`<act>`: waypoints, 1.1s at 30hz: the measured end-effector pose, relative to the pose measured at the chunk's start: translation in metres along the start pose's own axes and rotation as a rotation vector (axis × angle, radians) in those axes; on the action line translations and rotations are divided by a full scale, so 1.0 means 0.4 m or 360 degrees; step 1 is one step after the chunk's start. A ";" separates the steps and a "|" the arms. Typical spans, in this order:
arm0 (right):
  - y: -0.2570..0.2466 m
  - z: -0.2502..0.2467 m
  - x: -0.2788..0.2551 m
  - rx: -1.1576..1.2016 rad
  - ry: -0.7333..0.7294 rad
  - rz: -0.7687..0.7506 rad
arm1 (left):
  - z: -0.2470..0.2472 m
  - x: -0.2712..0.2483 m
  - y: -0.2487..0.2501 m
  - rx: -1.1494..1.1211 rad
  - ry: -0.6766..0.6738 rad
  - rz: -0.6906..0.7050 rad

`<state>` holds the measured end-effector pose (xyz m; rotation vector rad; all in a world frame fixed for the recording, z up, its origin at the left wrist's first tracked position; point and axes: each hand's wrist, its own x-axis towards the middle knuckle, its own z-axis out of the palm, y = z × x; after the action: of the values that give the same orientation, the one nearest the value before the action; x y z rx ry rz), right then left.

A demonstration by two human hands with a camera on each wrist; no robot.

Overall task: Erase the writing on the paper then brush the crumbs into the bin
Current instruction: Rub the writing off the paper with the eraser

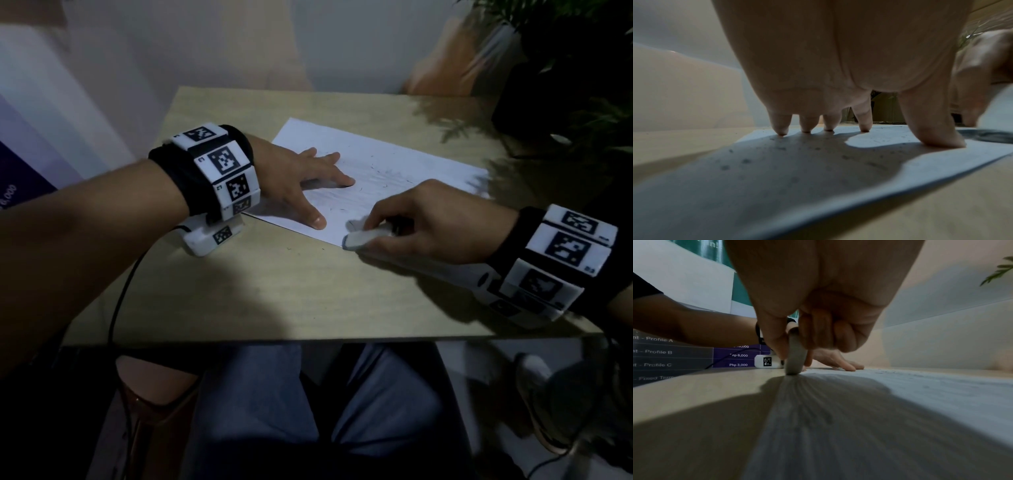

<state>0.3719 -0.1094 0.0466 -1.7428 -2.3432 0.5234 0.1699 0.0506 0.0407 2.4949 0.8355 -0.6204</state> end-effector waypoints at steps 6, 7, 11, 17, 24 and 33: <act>0.017 0.001 0.010 -0.0224 0.0226 0.0089 | -0.002 0.001 0.001 -0.0012 -0.0002 0.0005; 0.007 0.002 0.003 -0.0164 0.0161 0.0057 | -0.001 0.002 -0.002 -0.0009 0.0000 0.0011; 0.011 -0.005 0.002 -0.0004 -0.0034 0.0084 | -0.002 0.002 -0.003 -0.0007 -0.0015 0.0009; 0.011 0.008 0.007 -0.0183 0.0145 0.0050 | -0.004 0.001 0.000 -0.0004 -0.0029 -0.0006; 0.034 -0.001 0.020 -0.0253 0.0251 0.0184 | -0.007 -0.005 0.005 -0.0004 -0.0027 -0.0017; 0.041 -0.006 0.021 -0.0141 0.0351 0.0137 | 0.008 -0.003 0.003 0.0013 0.0116 -0.0037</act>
<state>0.3847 -0.0970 0.0420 -1.8422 -2.1774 0.2285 0.1689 0.0475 0.0390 2.5315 0.8915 -0.5447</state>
